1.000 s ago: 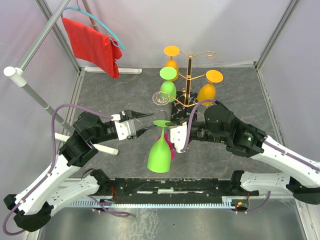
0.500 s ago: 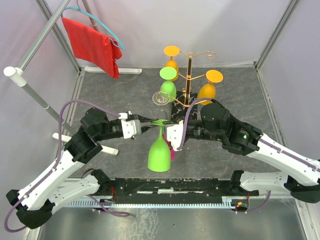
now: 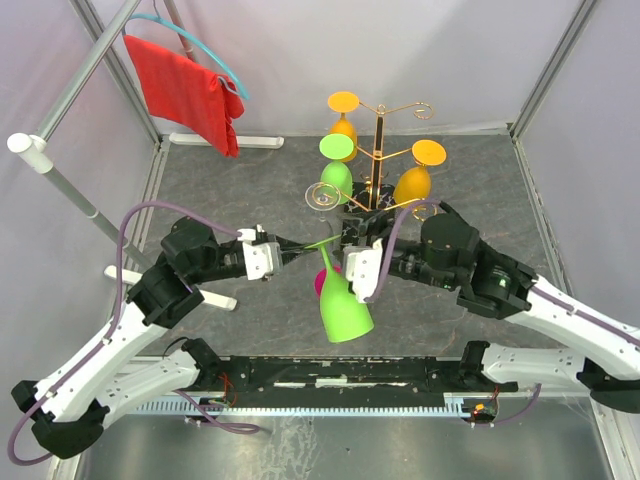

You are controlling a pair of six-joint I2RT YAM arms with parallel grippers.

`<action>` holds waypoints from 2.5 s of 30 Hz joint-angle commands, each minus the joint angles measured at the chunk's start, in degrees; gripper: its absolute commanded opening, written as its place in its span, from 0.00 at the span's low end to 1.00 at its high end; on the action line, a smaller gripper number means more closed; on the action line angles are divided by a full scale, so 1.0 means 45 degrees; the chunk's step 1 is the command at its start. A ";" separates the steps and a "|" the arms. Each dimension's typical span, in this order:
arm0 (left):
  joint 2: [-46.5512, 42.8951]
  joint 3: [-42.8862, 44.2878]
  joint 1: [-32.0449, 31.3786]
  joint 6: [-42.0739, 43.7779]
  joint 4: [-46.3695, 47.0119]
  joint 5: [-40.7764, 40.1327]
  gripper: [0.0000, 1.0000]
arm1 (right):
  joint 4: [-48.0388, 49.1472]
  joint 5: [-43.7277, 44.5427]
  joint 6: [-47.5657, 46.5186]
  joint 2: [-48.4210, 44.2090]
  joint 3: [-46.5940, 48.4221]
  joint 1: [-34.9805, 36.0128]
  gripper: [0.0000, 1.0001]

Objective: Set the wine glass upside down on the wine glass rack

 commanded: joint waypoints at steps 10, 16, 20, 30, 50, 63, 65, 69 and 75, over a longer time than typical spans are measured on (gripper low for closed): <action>-0.0353 0.1442 -0.0018 0.1926 -0.0226 -0.2232 0.03 | -0.0700 0.4851 0.6606 -0.0963 0.2554 0.0040 0.79; -0.0193 0.2224 -0.0008 0.2813 -0.0186 -0.2328 0.03 | -0.4337 0.3921 1.0777 0.1477 0.6213 0.0039 0.73; -0.0017 0.2361 -0.0007 0.3492 -0.0131 -0.2473 0.03 | -0.4723 0.1835 1.2398 0.2327 0.6871 0.0038 0.73; 0.0297 0.2364 -0.0012 0.4098 0.0551 -0.2708 0.03 | -0.4819 0.0660 1.3014 0.3274 0.7089 0.0057 0.68; 0.0000 0.2076 -0.0030 0.3318 0.1206 -0.2103 0.03 | -0.2055 0.2028 1.1705 0.2791 0.4783 0.0065 0.60; 0.0073 0.1841 -0.0020 0.3170 0.1252 -0.1925 0.03 | -0.1162 0.2208 1.1082 0.2628 0.4312 0.0068 0.44; 0.0051 0.1816 -0.0018 0.3156 0.1253 -0.1907 0.03 | -0.1231 0.2207 1.1010 0.2701 0.4370 0.0091 0.36; 0.0019 0.1832 -0.0018 0.3156 0.1295 -0.1940 0.03 | -0.1512 0.2175 1.0908 0.2829 0.4524 0.0082 0.20; -0.0112 0.1763 -0.0019 0.3090 0.1544 -0.2120 0.24 | -0.1839 0.2359 1.0809 0.2884 0.4525 0.0084 0.01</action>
